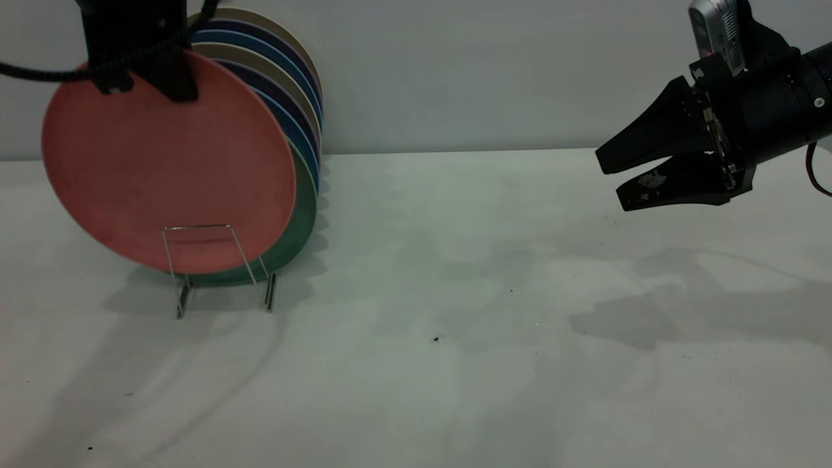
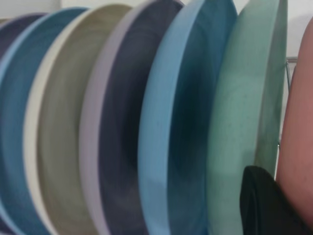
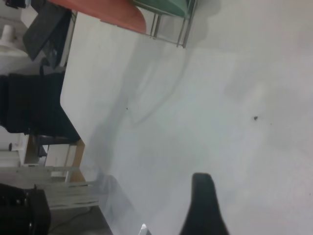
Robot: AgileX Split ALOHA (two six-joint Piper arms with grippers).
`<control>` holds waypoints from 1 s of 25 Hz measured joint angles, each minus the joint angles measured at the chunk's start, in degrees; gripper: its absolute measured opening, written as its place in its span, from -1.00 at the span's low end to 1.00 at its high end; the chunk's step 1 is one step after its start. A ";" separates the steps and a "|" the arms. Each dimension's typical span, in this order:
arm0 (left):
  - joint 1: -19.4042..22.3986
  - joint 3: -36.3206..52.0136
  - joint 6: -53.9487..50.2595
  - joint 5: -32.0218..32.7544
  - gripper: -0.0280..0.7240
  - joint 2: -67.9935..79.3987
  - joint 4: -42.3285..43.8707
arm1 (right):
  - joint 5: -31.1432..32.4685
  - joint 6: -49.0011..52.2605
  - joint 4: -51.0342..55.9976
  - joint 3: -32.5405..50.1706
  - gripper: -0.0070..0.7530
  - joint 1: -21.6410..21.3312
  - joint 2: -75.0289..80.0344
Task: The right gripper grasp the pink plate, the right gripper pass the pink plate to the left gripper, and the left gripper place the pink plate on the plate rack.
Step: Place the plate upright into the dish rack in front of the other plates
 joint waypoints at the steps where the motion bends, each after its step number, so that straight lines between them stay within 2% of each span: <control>1: 0.00 0.00 0.00 0.22 -0.65 0.26 0.00 | 0.00 0.04 0.00 0.00 0.58 0.00 0.00; 10: 0.12 -0.18 -0.90 0.53 -0.61 0.44 0.04 | 0.00 0.04 -0.14 0.00 0.58 0.00 0.00; 12: 0.18 -0.18 -1.99 1.34 -0.48 0.44 0.04 | 0.00 0.04 -0.14 0.00 0.58 0.00 0.00; 17: 0.55 -0.18 -3.05 2.91 0.11 0.44 0.03 | 0.00 0.12 -0.18 0.00 0.58 0.00 0.00; 19: 0.72 -0.18 -3.12 3.25 0.27 0.44 0.44 | 0.00 0.47 -0.25 0.00 0.58 0.00 0.00; 21: 0.77 -0.18 -3.25 3.66 0.38 0.44 1.09 | 0.00 0.76 -0.37 0.00 0.58 0.00 0.00; 25: 0.77 -0.18 -4.64 5.06 0.46 0.04 2.23 | -0.18 1.40 -1.10 0.00 0.58 0.00 0.00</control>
